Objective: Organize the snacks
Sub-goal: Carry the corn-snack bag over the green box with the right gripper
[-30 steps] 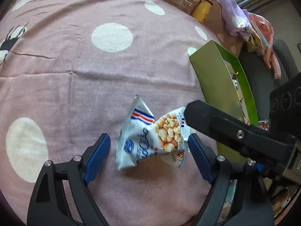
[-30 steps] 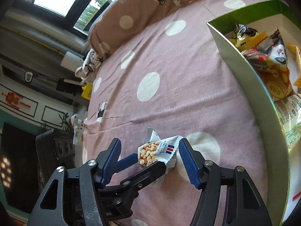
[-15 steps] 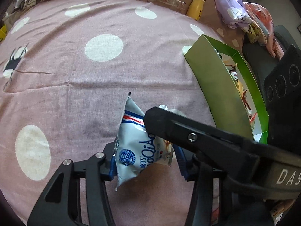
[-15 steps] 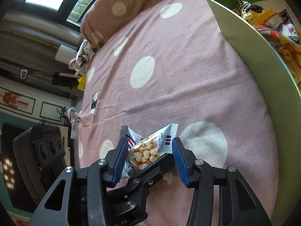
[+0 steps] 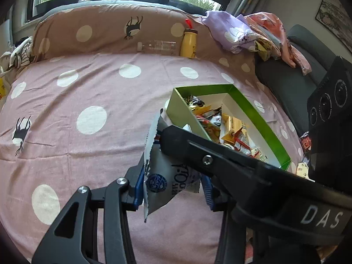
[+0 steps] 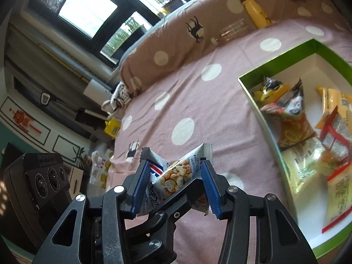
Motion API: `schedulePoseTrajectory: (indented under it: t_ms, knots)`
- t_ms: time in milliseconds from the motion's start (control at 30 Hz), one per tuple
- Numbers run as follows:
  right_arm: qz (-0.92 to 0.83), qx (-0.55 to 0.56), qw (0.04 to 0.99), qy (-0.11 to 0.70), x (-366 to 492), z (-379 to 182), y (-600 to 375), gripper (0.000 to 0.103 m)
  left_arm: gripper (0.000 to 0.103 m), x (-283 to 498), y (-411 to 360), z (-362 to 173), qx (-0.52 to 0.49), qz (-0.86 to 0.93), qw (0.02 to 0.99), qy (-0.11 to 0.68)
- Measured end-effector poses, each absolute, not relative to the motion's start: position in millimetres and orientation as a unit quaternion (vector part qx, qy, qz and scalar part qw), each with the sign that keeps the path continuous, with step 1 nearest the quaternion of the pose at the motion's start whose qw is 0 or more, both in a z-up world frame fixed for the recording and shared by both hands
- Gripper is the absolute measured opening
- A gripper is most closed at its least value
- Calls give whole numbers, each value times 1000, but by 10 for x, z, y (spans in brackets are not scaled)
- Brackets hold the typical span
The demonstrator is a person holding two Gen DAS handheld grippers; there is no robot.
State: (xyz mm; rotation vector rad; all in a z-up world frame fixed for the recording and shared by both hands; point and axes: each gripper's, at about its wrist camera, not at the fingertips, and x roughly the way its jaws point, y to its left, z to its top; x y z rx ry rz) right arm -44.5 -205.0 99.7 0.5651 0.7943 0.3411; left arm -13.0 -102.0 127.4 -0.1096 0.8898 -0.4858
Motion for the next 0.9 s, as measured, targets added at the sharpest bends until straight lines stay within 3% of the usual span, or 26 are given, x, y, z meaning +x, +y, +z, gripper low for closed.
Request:
schedulePoseTrajectory:
  t_ms: [367,900]
  knots:
    - [118,321,894,290,-749,1296,-2790,52,43,-148,-1813,1595,21,-286,881,375]
    - [16,400,879,260,-951,1084,-3689,52,43,39,-2622,1304,8,-396,830,394]
